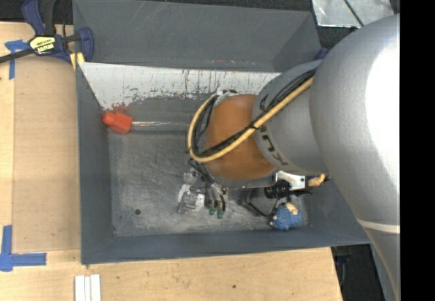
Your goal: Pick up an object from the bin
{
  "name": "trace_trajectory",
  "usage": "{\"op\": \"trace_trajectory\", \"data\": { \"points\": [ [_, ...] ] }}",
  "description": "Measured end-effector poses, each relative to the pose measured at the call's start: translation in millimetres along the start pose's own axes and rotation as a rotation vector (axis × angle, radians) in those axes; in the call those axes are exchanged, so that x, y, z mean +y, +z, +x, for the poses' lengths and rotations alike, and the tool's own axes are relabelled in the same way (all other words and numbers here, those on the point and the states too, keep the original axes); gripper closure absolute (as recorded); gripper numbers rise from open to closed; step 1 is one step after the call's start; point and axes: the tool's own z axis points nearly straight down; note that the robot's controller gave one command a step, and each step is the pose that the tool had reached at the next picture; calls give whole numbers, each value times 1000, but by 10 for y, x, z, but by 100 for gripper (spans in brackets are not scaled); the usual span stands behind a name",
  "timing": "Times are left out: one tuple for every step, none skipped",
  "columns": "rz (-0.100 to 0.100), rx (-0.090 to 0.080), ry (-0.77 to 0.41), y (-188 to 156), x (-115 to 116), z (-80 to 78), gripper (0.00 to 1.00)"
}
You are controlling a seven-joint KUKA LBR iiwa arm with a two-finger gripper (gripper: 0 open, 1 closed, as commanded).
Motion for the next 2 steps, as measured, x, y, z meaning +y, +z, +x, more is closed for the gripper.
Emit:
{"op": "trace_trajectory", "data": {
  "points": [
    [4,12,-29,-1169,-167,-277,100],
    [0,16,-659,-1811,-322,-310,100]
  ]
}}
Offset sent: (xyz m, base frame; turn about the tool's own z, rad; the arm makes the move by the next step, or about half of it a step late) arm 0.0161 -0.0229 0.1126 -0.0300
